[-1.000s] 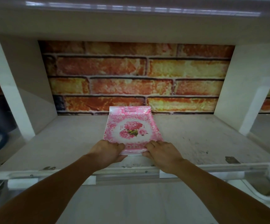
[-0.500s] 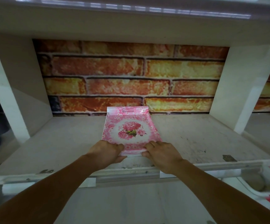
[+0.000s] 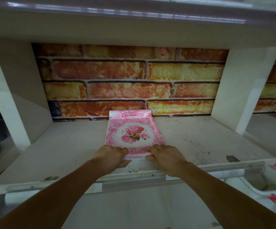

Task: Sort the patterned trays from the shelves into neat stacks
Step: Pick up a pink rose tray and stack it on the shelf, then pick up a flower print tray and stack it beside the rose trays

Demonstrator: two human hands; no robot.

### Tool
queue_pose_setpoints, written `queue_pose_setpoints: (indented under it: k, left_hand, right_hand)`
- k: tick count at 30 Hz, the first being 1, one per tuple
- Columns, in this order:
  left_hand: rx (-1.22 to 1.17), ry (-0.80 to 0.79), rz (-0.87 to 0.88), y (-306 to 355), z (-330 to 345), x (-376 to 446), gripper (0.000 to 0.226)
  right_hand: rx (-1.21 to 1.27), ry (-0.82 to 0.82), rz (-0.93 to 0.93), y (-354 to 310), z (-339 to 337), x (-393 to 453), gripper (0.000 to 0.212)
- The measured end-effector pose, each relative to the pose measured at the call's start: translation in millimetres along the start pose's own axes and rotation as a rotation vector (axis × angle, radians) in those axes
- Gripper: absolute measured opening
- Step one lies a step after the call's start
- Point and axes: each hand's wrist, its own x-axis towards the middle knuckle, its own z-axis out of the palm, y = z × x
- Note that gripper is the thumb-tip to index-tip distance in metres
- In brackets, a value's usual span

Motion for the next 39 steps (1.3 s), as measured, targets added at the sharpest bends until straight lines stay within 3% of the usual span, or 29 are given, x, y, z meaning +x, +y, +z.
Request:
queue_pose_setpoints:
  k: [2, 4, 7, 11, 14, 19, 24, 27, 31, 35, 39]
  left_hand:
    - [-0.033, -0.017, -0.024, 3.0, -9.1, 0.8, 0.044]
    - [-0.084, -0.104, -0.045, 6.2, -16.4, 4.2, 0.051]
    - [-0.124, -0.163, -0.094, 12.6, -26.0, 12.5, 0.063]
    - [-0.179, -0.089, -0.093, 41.0, -36.3, 32.2, 0.066]
    - [-0.182, 0.012, -0.039, 76.3, -47.0, 49.8, 0.067]
    - [-0.209, 0.056, 0.082, 146.2, -71.4, 92.7, 0.089]
    - [-0.305, 0.069, 0.206, 246.4, -119.0, 141.4, 0.076]
    - [-0.346, 0.093, 0.266, 319.3, -143.6, 167.0, 0.079]
    - [-0.345, 0.097, 0.336, 419.4, -168.8, 198.8, 0.088]
    - [-0.382, 0.083, 0.379, 503.7, -192.3, 223.8, 0.087]
    - [-0.393, 0.083, 0.454, 570.1, -212.9, 238.7, 0.064]
  right_hand:
    - [0.056, -0.050, 0.042, 1.0, -3.2, -0.5, 0.025]
    - [0.151, -0.165, 0.167, 1.7, -5.6, -1.9, 0.043]
    - [0.232, -0.174, 0.272, 1.1, -15.6, -14.2, 0.066]
    - [0.255, -0.230, 0.404, 14.1, -30.2, -54.6, 0.069]
    - [0.245, -0.219, 0.492, 28.5, -45.0, -95.6, 0.085]
    - [0.220, -0.211, 0.637, 57.3, -73.5, -181.5, 0.097]
    - [0.195, -0.249, 0.818, 90.6, -114.1, -286.8, 0.111]
    - [0.153, -0.274, 0.899, 112.2, -142.5, -360.0, 0.109]
    - [0.105, -0.299, 1.003, 139.8, -178.7, -453.8, 0.074]
    - [0.073, -0.320, 1.099, 158.5, -211.3, -537.3, 0.069]
    - [0.071, -0.330, 1.173, 172.2, -234.1, -601.4, 0.080]
